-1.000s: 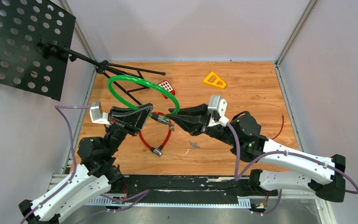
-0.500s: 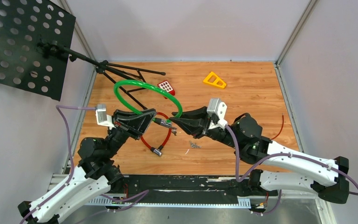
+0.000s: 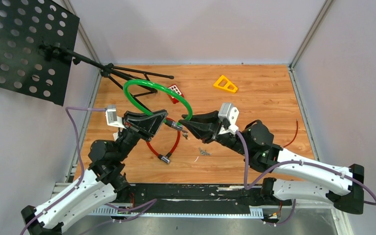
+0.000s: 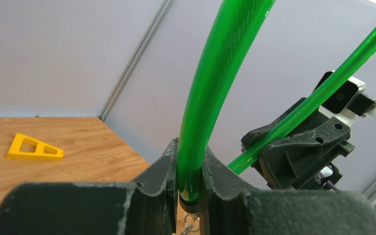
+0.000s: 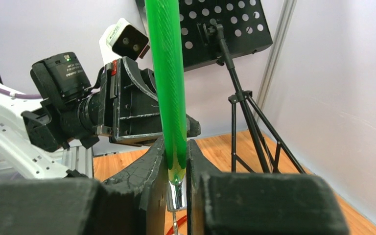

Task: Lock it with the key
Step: Lock the lock, then place the key at the center of the board, then place the lock at the center of the board, then pick up the lock from the center of the board.

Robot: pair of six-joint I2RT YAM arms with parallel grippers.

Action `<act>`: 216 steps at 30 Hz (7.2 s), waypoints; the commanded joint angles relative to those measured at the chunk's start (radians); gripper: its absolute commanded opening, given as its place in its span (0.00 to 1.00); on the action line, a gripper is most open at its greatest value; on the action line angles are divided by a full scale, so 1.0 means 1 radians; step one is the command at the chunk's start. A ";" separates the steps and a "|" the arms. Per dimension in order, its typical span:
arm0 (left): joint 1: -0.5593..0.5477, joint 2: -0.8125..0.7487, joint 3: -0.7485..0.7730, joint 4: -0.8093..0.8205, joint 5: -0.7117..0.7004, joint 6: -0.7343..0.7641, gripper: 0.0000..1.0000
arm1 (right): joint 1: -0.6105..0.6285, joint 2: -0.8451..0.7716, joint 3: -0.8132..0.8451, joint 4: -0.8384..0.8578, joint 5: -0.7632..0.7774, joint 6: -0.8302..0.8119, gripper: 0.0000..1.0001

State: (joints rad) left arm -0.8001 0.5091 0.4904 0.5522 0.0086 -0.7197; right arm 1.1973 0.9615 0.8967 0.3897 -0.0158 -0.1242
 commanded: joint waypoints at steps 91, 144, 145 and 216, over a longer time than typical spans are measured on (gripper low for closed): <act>0.004 -0.032 0.015 0.021 -0.096 0.011 0.00 | -0.056 -0.078 -0.210 -0.399 0.320 0.010 0.00; 0.146 0.809 -0.002 -0.222 -0.148 -0.032 0.00 | -0.512 -0.166 -0.109 -0.995 0.191 0.400 0.52; 0.149 0.832 0.005 -0.228 -0.145 -0.028 0.00 | -0.511 -0.175 -0.108 -1.005 0.210 0.404 0.53; 0.182 0.973 0.130 -0.002 -0.228 0.312 1.00 | -1.453 0.331 -0.113 -1.186 0.223 1.042 0.67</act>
State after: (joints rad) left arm -0.6193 1.4704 0.6006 0.5209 -0.2157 -0.4221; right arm -0.2512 1.2621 0.7712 -0.8162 0.1520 0.9039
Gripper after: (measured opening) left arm 0.998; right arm 0.684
